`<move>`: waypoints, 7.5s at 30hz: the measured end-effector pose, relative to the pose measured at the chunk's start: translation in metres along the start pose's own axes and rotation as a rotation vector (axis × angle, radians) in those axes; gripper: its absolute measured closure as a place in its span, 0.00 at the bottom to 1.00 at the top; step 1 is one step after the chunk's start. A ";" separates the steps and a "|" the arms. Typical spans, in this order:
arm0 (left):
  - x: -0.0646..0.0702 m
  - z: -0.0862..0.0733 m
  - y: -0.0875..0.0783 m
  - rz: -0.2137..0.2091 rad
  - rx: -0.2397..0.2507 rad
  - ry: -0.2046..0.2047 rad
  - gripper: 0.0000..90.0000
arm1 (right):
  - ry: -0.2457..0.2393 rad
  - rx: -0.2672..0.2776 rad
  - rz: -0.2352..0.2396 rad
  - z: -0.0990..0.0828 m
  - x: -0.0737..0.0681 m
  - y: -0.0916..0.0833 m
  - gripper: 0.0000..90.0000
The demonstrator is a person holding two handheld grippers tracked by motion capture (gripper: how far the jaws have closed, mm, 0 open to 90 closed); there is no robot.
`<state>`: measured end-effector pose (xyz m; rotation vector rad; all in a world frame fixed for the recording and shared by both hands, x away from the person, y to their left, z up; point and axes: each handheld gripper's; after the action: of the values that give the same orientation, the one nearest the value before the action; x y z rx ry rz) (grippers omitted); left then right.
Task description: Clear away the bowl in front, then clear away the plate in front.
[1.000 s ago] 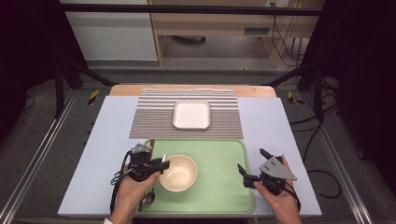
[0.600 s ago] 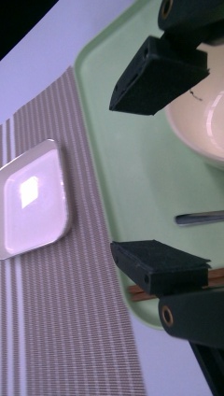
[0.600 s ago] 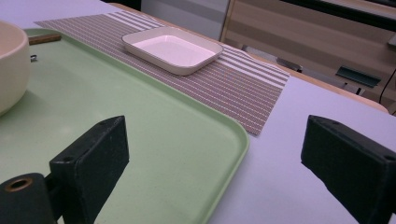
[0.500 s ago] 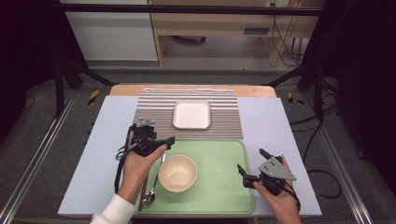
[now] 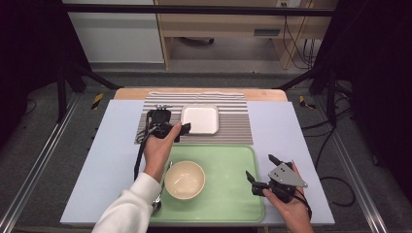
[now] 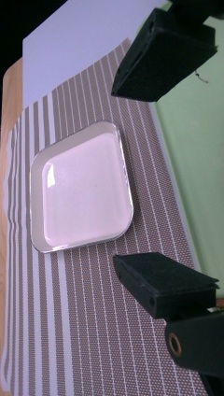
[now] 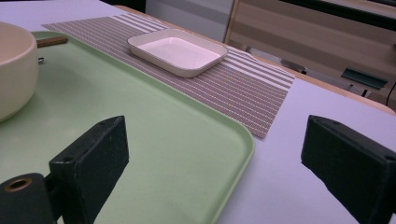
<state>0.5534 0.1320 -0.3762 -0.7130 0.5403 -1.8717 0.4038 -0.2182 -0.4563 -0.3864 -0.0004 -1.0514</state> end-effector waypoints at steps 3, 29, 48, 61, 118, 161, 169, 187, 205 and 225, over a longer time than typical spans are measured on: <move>0.000 0.010 0.012 0.036 -0.019 -0.029 0.21 | 0.003 0.002 0.002 0.000 0.000 0.000 0.08; -0.001 0.024 0.076 0.116 -0.108 -0.154 0.39 | 0.017 0.019 0.016 0.001 0.002 -0.002 0.08; -0.026 0.009 0.089 0.119 -0.196 -0.275 0.54 | 0.019 0.020 0.021 0.001 0.002 -0.002 0.08; -0.029 0.004 0.098 0.129 -0.237 -0.300 0.64 | 0.023 0.018 0.021 0.001 0.003 -0.002 0.08; -0.032 0.007 0.105 0.134 -0.192 -0.276 0.96 | 0.026 0.019 0.022 0.000 0.003 -0.003 0.08; -0.002 0.019 0.047 0.003 -0.058 -0.175 0.96 | 0.148 -0.100 -0.055 0.016 0.003 0.005 0.22; 0.010 0.010 0.029 -0.075 -0.010 -0.194 0.96 | 0.222 -0.103 -0.096 0.058 0.010 0.023 0.38; 0.016 -0.007 -0.010 -0.128 0.087 -0.189 0.96 | 0.347 -0.077 -0.056 0.101 0.004 0.044 0.55; 0.032 -0.020 -0.013 -0.152 0.111 -0.167 0.96 | 0.452 -0.092 -0.037 0.106 0.002 0.058 0.55; 0.051 -0.029 -0.012 -0.193 0.159 -0.184 0.96 | 0.572 -0.096 -0.008 0.104 0.024 0.060 0.73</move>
<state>0.5100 0.0906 -0.3779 -0.8446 0.2081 -1.9759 0.4859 -0.1801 -0.3737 -0.1606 0.5604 -1.1423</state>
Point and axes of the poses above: each handheld gripper's, and its own axes: y roughly forward along the jaws, z roughly out of its top, x roughly to its right
